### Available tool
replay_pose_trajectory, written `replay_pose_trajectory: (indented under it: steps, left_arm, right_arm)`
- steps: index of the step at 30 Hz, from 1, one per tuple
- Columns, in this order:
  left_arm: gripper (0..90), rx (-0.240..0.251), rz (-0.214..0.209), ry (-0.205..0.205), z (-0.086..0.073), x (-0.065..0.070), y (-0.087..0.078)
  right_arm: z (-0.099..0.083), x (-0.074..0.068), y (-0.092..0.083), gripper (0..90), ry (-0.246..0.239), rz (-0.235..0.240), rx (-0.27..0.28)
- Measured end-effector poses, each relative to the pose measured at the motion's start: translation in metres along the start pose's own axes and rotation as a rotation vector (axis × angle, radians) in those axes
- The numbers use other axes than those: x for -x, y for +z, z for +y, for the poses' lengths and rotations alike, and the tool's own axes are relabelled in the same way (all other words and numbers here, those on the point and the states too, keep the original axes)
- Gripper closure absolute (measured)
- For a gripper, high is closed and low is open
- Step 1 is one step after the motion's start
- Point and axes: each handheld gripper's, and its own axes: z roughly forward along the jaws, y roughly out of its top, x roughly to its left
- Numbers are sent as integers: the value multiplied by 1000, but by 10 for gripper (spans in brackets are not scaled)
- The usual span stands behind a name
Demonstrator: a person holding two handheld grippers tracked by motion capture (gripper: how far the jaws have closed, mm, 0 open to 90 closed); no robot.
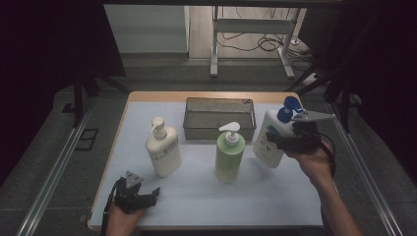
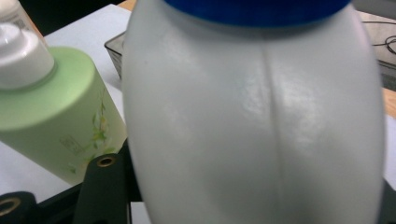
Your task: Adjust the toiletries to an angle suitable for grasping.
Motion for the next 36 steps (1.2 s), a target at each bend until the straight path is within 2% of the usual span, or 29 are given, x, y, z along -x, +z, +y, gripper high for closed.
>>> replay_pose_trajectory:
  steps: [8, 19, 36]
  left_arm:
    - [121, 1, 0, -3, 0, 0, 0]
    - [121, 1, 0, -2, 0, 0, 0]
    - [121, 2, 0, -4, 0, 0, 0]
  right_arm:
    - [20, 4, 3, 397, -18, 13, 26]
    - [44, 3, 9, 398, -27, 16, 33]
    - [76, -4, 32, 398, -41, 23, 38]
